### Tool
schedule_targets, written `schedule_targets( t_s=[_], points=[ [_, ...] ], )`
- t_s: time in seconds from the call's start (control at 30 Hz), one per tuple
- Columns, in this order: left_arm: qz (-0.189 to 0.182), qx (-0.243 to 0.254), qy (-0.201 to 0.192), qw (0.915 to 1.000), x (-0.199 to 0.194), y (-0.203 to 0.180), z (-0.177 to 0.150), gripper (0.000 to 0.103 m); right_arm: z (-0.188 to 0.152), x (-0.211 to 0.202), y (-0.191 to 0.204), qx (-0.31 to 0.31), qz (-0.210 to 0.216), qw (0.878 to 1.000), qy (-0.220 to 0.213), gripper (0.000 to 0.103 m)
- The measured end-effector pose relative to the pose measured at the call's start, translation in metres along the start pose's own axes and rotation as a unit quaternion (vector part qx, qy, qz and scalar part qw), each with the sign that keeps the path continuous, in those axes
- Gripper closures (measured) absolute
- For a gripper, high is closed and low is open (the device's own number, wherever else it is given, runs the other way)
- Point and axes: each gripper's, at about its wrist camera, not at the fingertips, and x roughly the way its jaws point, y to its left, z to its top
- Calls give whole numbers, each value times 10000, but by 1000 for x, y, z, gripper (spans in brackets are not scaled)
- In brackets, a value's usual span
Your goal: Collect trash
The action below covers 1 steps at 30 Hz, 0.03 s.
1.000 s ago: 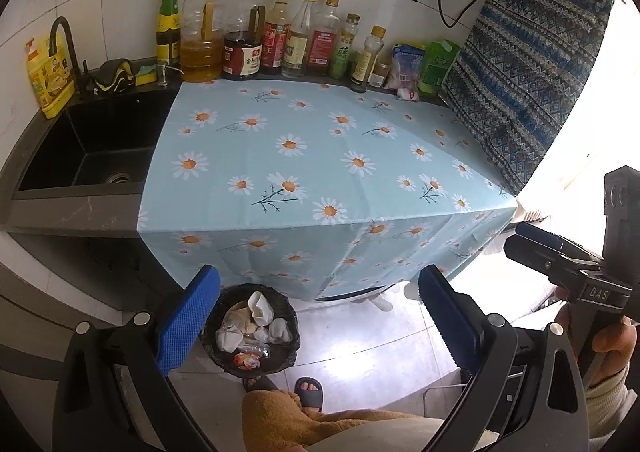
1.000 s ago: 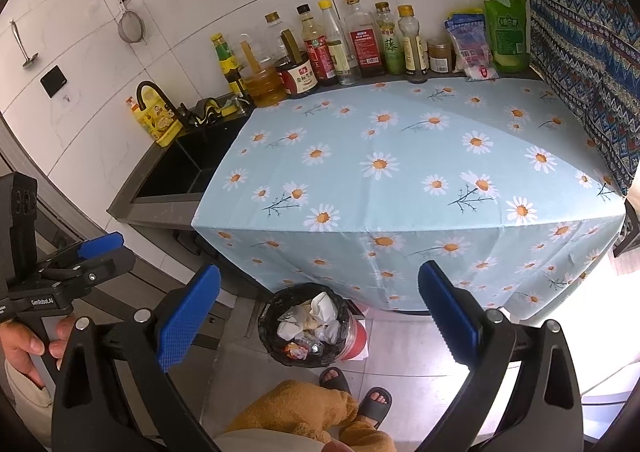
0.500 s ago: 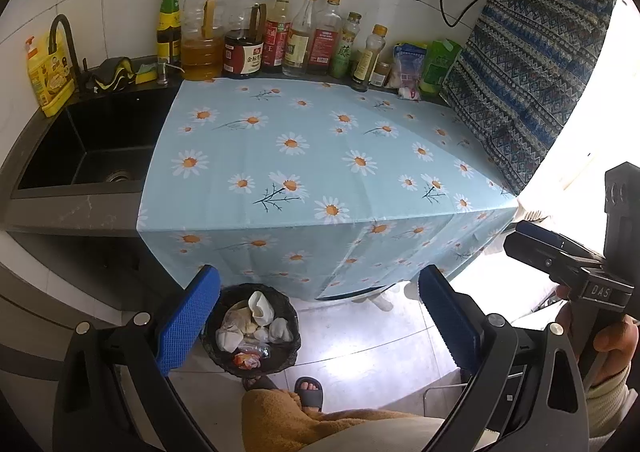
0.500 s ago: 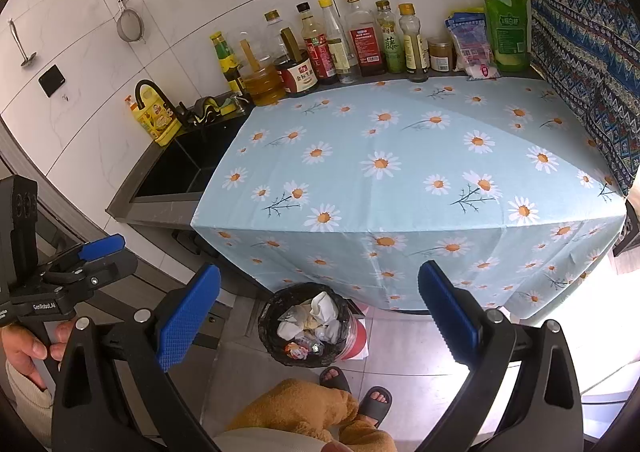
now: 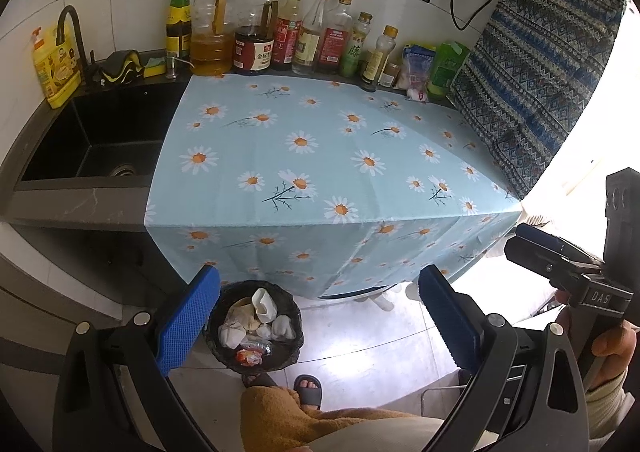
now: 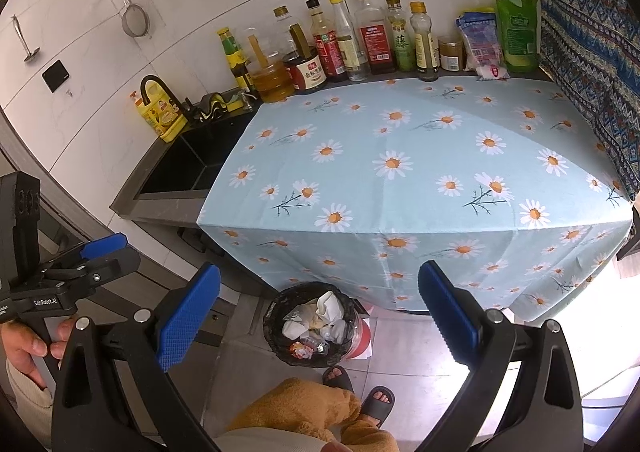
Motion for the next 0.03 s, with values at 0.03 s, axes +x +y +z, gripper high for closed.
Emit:
schedule_targets(
  t_s=[0.03],
  points=[
    [17,-2,3,10000,0,0,0,7,0,1,1,-6,14,10000,2,5]
  ],
)
